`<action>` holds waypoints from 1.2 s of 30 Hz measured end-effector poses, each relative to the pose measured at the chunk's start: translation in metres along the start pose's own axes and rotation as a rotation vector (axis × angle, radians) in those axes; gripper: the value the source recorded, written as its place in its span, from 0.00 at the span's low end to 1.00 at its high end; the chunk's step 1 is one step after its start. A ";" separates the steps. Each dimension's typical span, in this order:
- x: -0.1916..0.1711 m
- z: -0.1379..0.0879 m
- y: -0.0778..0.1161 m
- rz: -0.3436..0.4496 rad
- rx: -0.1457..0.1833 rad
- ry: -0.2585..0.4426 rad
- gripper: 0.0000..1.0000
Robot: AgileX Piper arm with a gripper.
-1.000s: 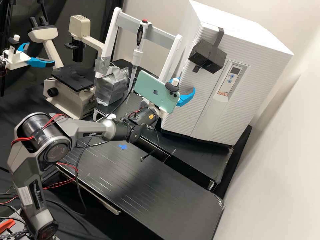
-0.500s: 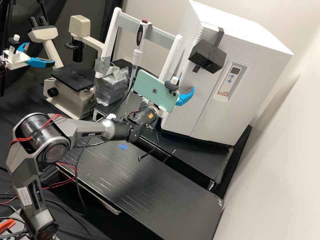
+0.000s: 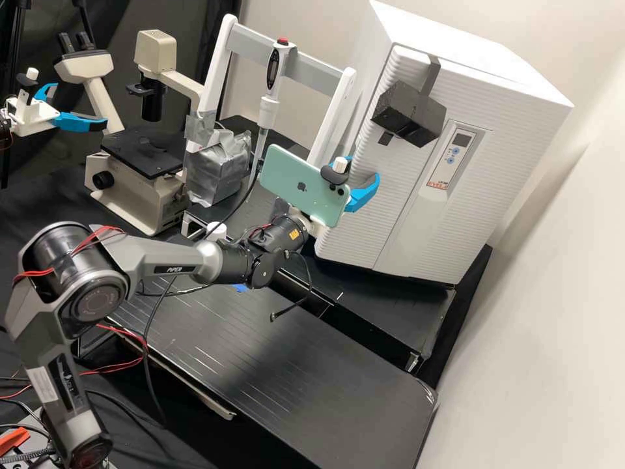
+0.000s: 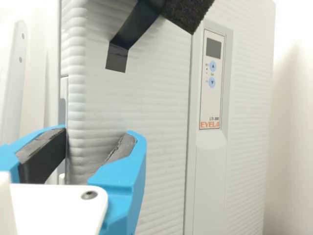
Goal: Open the door
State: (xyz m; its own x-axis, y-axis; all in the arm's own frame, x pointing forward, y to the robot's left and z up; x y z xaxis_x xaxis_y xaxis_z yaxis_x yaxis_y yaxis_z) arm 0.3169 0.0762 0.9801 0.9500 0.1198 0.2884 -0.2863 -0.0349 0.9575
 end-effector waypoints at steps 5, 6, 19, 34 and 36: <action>-0.014 0.007 0.006 0.024 0.005 0.004 0.00; -0.019 0.007 0.008 0.033 0.004 0.006 0.00; -0.073 0.027 0.027 0.182 0.053 -0.067 0.00; -0.104 0.038 0.034 0.277 0.072 -0.101 1.00; -0.115 0.039 0.036 0.288 0.069 -0.110 1.00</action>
State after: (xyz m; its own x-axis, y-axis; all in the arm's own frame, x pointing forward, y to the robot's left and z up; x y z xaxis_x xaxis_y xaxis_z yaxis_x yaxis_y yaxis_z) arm 0.2020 0.0224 0.9817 0.8398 -0.0127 0.5428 -0.5402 -0.1200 0.8329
